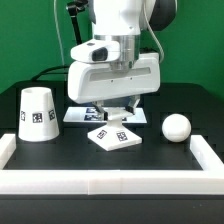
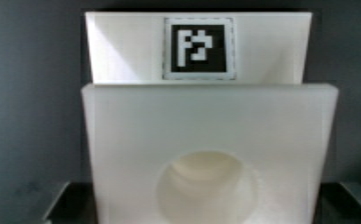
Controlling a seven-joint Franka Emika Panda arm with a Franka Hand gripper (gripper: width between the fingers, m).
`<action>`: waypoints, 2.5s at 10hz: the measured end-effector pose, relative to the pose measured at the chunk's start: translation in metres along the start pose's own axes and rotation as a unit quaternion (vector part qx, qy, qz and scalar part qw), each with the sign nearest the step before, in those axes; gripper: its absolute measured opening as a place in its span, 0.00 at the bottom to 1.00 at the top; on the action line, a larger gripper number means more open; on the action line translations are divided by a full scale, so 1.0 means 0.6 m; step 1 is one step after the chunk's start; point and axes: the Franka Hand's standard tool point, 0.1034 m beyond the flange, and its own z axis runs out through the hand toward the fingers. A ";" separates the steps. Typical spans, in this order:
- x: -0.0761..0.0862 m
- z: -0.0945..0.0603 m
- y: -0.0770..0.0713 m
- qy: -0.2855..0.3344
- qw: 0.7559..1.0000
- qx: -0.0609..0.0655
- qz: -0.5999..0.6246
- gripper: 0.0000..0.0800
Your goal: Assemble lamp
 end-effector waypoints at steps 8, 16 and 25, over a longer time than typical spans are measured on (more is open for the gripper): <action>0.100 0.003 0.024 0.027 1.000 -0.009 -0.008 0.67; 0.160 0.002 0.038 0.058 0.991 -0.002 0.119 0.67; 0.280 0.001 -0.020 0.098 0.967 0.010 0.234 0.67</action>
Offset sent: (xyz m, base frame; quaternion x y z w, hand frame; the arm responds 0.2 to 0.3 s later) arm 0.0000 0.0000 0.0000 0.0000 0.0000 0.0000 1.0000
